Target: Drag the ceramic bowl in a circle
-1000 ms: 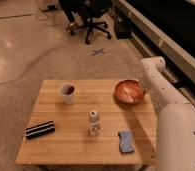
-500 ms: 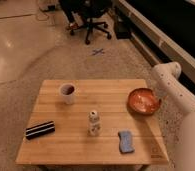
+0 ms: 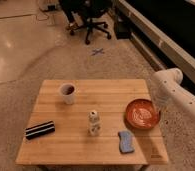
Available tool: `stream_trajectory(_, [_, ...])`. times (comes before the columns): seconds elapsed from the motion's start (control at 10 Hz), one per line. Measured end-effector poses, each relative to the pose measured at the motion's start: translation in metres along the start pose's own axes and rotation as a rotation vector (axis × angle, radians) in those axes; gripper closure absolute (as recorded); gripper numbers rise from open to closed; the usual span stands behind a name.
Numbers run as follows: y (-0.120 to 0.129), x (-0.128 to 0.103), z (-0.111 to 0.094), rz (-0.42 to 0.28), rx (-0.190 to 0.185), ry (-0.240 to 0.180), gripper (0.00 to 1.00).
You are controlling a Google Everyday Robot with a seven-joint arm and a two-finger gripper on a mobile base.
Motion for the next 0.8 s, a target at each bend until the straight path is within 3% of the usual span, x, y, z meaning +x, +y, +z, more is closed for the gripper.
stream_trajectory(0.4, [-0.068,-0.011,-0.001,-0.109,0.104,-0.026,1.00])
stream_trajectory(0.8, [-0.131,0.021,-0.005,-0.210,0.176,0.018,1.00])
